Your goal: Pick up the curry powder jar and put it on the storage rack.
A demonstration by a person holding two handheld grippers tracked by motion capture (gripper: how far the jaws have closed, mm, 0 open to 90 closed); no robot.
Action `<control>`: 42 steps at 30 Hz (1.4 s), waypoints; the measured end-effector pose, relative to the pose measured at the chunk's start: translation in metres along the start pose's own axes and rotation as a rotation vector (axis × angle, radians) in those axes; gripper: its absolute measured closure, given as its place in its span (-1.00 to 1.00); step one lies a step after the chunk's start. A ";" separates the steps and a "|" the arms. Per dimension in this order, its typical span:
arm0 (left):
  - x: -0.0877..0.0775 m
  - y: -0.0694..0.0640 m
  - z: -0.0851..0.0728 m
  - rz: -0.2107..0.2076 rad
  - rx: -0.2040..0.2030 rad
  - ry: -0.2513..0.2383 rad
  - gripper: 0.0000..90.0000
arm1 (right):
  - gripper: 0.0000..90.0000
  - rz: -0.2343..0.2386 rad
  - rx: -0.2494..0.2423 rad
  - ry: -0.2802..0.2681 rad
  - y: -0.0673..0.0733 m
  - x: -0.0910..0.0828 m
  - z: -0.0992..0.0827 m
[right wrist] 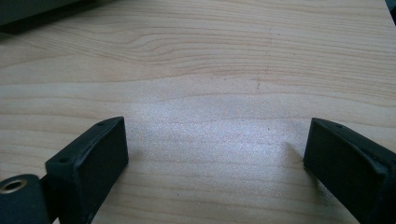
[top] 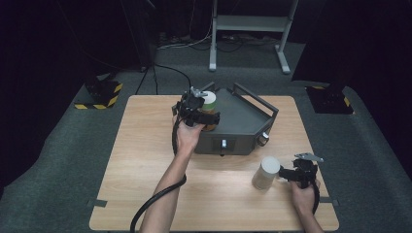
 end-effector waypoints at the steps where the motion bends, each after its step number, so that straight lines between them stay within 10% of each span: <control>1: -0.001 -0.001 -0.001 0.005 0.000 0.002 -0.99 | -0.87 0.000 0.000 0.000 0.000 0.000 0.000; 23: -0.020 -0.007 -0.033 0.037 0.055 0.001 -0.99 | -0.88 0.000 0.000 0.000 0.000 0.000 0.000; 42: -0.027 0.000 -0.072 0.035 0.023 -0.004 -0.95 | -0.88 0.000 0.000 0.000 0.000 0.000 0.000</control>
Point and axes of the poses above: each handheld gripper's, and its own axes: x roughly forward along the jaws, z roughly out of its top, y roughly to its left, the point moved 4 cm from there along x, roughly forward along the jaws, and after that the axes turned 4 degrees about -x, right-handed, at the moved point
